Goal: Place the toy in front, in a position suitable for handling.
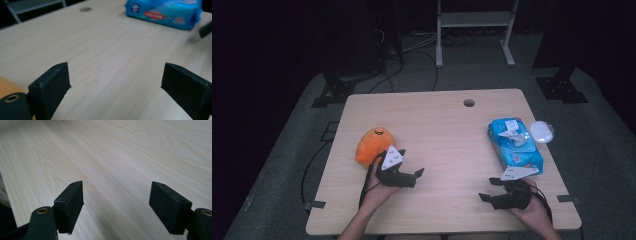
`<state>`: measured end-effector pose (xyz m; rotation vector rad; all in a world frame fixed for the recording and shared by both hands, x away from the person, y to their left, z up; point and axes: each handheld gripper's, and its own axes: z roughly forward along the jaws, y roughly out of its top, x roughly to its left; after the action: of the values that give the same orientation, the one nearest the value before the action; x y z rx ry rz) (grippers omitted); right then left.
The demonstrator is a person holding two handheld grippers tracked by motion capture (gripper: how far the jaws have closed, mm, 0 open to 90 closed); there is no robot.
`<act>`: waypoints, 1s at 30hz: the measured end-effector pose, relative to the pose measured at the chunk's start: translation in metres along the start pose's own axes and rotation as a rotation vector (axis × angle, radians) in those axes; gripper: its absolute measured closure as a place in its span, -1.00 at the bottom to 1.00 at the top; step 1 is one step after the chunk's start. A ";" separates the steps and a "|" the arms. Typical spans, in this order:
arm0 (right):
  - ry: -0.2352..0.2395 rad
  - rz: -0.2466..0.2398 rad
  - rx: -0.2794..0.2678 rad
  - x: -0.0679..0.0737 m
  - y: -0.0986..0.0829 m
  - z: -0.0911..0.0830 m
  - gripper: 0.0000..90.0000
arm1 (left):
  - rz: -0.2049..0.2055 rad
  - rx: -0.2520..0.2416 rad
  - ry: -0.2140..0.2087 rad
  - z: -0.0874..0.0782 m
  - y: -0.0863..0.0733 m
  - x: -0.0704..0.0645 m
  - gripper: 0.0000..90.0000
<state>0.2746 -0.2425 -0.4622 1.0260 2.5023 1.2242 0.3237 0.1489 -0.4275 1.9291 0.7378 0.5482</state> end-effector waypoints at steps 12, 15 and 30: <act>0.003 0.005 0.008 -0.001 0.000 0.001 -0.41 | -0.097 -0.114 0.227 -0.047 0.004 0.063 -0.84; 0.004 0.001 0.008 -0.001 0.000 0.002 -0.41 | -0.116 -0.115 0.251 -0.051 0.002 0.070 -0.84; 0.008 -0.005 0.017 0.001 0.001 0.003 -0.38 | -0.149 -0.001 0.332 -0.028 -0.024 0.084 -0.84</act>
<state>0.2755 -0.2394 -0.4638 1.0205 2.5244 1.2101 0.3595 0.2337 -0.4309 1.7843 1.0814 0.7855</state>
